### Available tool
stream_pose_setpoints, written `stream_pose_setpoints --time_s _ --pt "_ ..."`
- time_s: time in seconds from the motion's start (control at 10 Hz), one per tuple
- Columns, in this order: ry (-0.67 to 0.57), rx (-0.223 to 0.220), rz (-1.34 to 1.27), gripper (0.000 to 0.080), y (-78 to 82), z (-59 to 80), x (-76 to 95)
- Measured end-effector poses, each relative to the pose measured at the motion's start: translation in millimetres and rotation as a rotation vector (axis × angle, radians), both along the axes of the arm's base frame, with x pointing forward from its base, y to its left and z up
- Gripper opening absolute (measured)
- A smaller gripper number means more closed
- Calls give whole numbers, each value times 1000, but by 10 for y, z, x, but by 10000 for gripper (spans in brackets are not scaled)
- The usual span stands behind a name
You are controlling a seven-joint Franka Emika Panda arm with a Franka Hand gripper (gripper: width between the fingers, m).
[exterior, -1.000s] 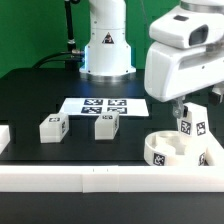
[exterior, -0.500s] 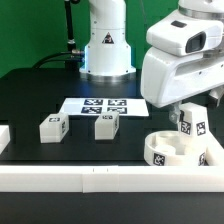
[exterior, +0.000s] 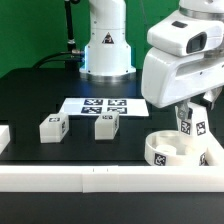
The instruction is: Assemble stool
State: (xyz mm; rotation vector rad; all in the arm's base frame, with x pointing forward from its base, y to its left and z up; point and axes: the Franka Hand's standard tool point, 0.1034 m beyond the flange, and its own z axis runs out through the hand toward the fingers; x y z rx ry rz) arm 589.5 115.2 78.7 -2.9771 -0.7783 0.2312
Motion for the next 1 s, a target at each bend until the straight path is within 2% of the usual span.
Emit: stream_pose_setpoints --time_s 0.2,0.7,0.8,1.0 --pt "2 -9 -71 334 3 -1 -1" --pt "27 -93 -848 334 72 -1 -42" --pt "41 -91 -970 335 62 1 -31" --pt "55 -117 -1166 335 66 6 -25"
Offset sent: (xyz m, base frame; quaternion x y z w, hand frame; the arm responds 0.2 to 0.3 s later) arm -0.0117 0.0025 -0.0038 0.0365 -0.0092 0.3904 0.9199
